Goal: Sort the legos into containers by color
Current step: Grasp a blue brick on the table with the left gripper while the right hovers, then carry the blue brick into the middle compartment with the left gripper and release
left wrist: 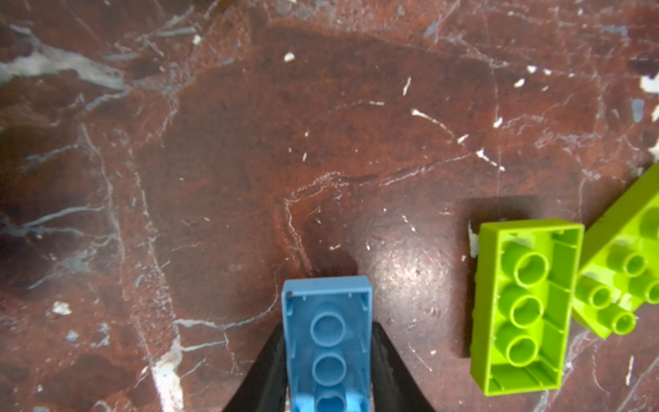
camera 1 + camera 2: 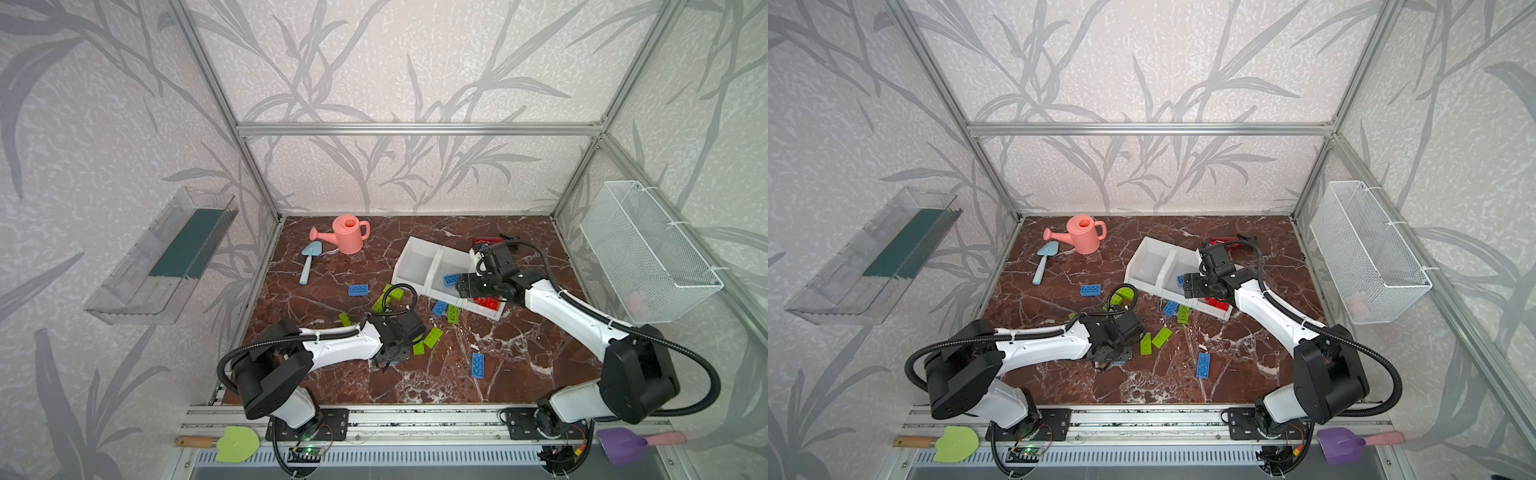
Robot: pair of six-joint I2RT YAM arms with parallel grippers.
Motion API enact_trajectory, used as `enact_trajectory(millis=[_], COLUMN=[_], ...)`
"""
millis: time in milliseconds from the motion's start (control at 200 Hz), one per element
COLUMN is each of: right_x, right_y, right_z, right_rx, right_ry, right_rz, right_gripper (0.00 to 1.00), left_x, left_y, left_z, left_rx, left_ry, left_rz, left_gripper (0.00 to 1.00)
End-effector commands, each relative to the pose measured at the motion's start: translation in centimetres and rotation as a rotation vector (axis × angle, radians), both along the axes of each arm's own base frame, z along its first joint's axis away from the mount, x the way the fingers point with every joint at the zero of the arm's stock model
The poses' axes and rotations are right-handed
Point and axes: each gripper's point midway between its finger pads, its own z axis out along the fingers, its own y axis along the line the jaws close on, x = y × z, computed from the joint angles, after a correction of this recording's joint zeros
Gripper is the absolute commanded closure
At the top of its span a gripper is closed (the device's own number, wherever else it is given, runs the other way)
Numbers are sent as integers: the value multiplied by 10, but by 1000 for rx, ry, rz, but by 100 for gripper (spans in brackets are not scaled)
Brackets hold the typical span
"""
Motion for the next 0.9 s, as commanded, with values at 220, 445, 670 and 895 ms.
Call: enact_trajectory(millis=[220,445,670,895], right_x=[-14,-30,-52,-72], right_y=[-6,-15,-22,-33], right_z=[2,-1,-11,-21], right_rx=[16,20,58,48], right_ry=[-16,-17,-7,-13], right_rz=[-2,-8,-22,-34], right_gripper=[17,17,18,17], left_x=[16,46,89,134], left_y=[-5,-29,-63,-108], left_z=[36,70,104,120], left_rx=[16,-29,-88,-150], left_ry=[-97,-146,-188,-184], left_rz=[-53,-120,-176,-214], left_gripper=[68,68,69,68])
